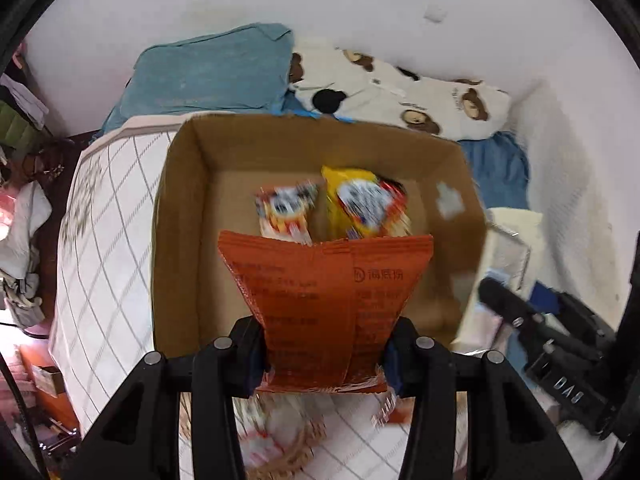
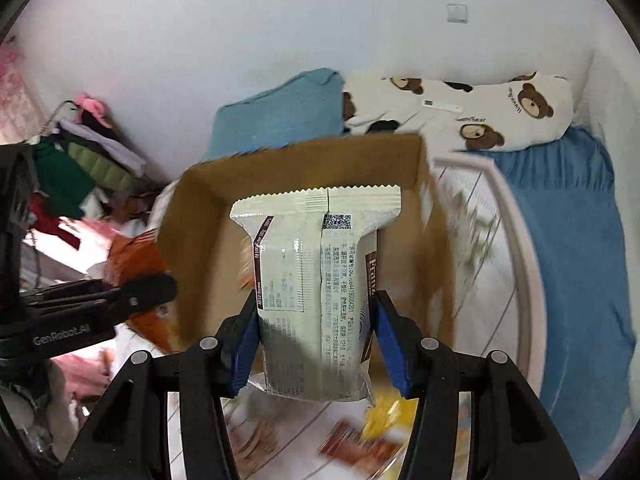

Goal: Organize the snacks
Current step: 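Lower both packets into the cardboard box and open both tools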

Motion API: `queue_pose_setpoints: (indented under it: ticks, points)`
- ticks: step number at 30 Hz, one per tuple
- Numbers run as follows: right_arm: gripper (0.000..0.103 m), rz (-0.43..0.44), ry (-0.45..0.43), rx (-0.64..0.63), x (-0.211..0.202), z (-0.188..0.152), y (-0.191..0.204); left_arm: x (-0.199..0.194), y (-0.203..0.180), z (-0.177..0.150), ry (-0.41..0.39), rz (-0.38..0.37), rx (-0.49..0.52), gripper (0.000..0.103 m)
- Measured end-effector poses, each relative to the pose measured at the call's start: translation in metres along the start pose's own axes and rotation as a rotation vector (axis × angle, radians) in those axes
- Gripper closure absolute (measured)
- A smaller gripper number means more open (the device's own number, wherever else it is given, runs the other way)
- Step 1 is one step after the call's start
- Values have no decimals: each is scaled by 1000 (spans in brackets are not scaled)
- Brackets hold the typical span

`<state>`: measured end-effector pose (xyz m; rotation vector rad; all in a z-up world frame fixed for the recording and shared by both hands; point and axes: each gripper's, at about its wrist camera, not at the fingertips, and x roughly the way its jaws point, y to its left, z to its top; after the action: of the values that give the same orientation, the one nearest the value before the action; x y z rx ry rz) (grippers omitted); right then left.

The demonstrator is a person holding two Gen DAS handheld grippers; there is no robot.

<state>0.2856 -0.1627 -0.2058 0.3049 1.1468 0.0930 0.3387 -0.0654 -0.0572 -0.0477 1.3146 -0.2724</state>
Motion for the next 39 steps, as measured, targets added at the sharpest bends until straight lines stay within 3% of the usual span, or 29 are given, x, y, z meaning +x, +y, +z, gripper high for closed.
queue_pose_setpoints:
  ticks: [5,10,11,13,14,15,17,18,29,39]
  points:
    - [47,-51,69,20,76,57,-20,49,20,50,80,72,-24,59]
    - [45,-100,141,41,130,70,-28,82,37,78,127,126,-48,58]
    - [43,-111,152,53,137,69,-29,88,40,82,140,138,-52,58]
    - [28,-124,174,53,145,68,-28,95,42,87,159,148,-51,55]
    - [22,-128,179,49,149,68,-26,97,42,89,165,142,-49,46]
    - [13,-129,187,44,151,68,-24,99,42,90,170,131,-46,31]
    - [7,-138,202,29,153,66,-19,100,40,90,162,126,-40,15]
    - [6,-150,205,20,154,65,-15,99,39,90,153,125,-34,13]
    - [6,-185,207,-10,143,48,0,94,36,67,137,99,-30,12]
    - [6,-212,171,-37,113,11,13,71,36,25,87,96,-10,12]
